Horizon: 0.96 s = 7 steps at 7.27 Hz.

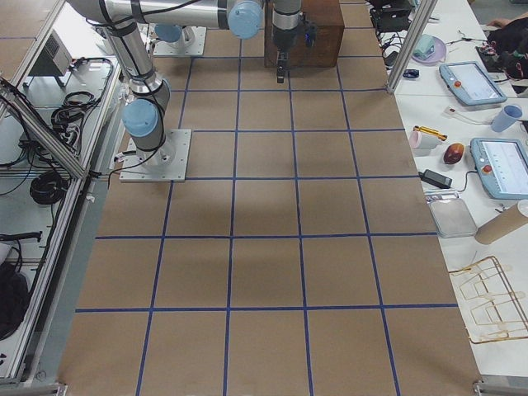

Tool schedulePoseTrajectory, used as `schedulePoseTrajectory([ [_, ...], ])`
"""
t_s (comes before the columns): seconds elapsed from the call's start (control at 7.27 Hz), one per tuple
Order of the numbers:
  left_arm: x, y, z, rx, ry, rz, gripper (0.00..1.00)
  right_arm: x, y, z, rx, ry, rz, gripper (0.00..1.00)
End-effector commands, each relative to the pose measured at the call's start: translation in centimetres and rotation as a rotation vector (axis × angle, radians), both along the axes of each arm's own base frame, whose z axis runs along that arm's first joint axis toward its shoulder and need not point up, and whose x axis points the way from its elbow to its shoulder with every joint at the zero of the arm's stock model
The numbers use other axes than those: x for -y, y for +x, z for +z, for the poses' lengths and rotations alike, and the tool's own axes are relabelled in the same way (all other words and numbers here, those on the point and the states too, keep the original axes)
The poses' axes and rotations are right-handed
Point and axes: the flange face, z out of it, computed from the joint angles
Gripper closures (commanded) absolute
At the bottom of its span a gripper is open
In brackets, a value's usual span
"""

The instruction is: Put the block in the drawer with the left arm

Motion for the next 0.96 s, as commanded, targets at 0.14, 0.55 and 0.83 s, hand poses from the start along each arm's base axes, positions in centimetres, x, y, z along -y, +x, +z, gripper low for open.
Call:
schedulePoseTrajectory([
  [0.14,-0.33,0.4,0.83,-0.006,0.007,0.008,0.0,-0.01,-0.01,0.01,-0.002,0.0,0.0,0.0],
  [0.55,-0.49,0.27,1.0,-0.018,0.03,0.006,0.0,-0.01,0.0,0.01,0.0,0.0,0.0,0.0],
  [0.83,-0.54,0.18,1.06,-0.012,0.03,0.003,0.0,-0.01,-0.01,0.01,-0.002,0.0,0.0,0.0],
])
